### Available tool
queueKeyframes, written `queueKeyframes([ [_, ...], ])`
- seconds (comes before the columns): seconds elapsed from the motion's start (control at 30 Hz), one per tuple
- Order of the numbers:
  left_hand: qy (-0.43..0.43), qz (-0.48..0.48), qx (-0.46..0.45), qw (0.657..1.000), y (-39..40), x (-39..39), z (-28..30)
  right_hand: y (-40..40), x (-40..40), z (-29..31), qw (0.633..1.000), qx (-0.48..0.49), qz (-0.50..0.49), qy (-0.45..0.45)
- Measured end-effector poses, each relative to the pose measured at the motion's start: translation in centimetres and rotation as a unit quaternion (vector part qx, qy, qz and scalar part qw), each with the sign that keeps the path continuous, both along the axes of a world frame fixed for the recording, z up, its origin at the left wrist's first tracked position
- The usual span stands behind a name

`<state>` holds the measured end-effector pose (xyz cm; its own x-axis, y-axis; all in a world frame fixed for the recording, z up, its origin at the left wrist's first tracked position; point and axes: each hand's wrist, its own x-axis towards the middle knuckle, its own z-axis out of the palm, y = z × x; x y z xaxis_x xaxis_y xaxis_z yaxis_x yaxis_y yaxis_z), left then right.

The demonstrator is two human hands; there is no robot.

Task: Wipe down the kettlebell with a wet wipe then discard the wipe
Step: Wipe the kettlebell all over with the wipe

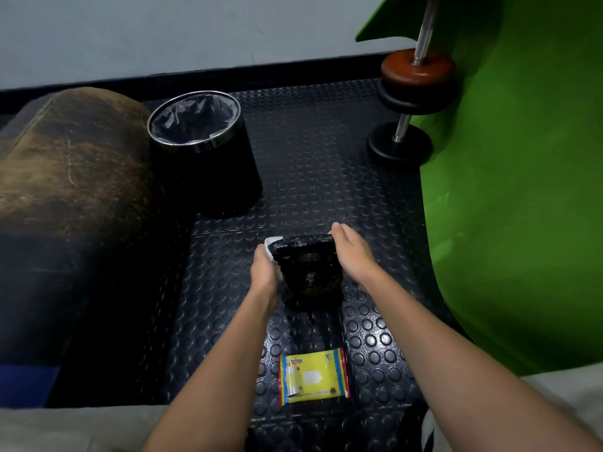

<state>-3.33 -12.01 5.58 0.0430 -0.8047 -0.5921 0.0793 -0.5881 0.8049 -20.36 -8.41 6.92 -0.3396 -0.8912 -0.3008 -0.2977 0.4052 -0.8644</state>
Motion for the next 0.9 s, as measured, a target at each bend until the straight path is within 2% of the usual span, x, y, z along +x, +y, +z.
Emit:
queueKeyframes([
  [0.03,-0.001,-0.009,0.018,1.0,-0.4,0.1,0.1,0.0,0.0,0.1,1.0,0.002,0.002,0.001],
  [0.07,-0.038,-0.039,0.003,0.999,-0.9,0.0,0.0,0.0,0.0,0.0,1.0,0.005,0.003,0.001],
  [0.1,-0.119,-0.084,-0.038,0.989,-1.4,-0.1,-0.1,0.0,0.0,0.1,1.0,0.008,0.004,0.003],
  [0.17,-0.294,-0.16,-0.165,0.928,-1.8,-0.6,0.2,0.0,0.0,0.1,1.0,0.011,0.003,0.01],
  [0.3,-0.466,-0.254,-0.383,0.756,0.6,-2.0,0.8,0.1,0.1,0.1,1.0,0.004,-0.002,0.021],
  [0.33,-0.477,-0.254,-0.414,0.732,1.3,-2.0,0.9,0.2,0.1,0.1,1.0,0.002,-0.003,0.021],
  [0.4,-0.468,-0.25,-0.446,0.721,1.8,-1.6,0.1,0.5,0.0,-0.1,1.0,-0.003,-0.005,0.016],
  [0.47,-0.429,-0.234,-0.446,0.75,2.1,-0.8,-0.3,0.8,-0.1,-0.2,1.0,-0.004,-0.003,0.007],
  [0.53,-0.367,-0.179,-0.42,0.81,2.3,-0.3,-0.9,0.9,0.0,-0.2,1.0,-0.001,0.004,0.006],
  [0.63,-0.261,-0.088,-0.305,0.912,2.4,-0.7,-0.3,0.7,0.1,0.0,1.0,-0.005,0.009,0.006],
  [0.7,-0.184,-0.051,-0.205,0.96,1.6,-1.2,-0.2,0.4,0.0,-0.1,1.0,-0.004,0.007,0.001],
  [0.8,-0.048,0.024,-0.065,0.996,0.2,-1.1,-0.3,0.0,0.0,-0.3,1.0,-0.007,-0.001,0.002],
  [0.9,0.04,0.049,0.03,0.998,0.1,-0.7,-0.2,-0.1,0.1,-0.4,1.0,-0.007,-0.004,0.01],
])
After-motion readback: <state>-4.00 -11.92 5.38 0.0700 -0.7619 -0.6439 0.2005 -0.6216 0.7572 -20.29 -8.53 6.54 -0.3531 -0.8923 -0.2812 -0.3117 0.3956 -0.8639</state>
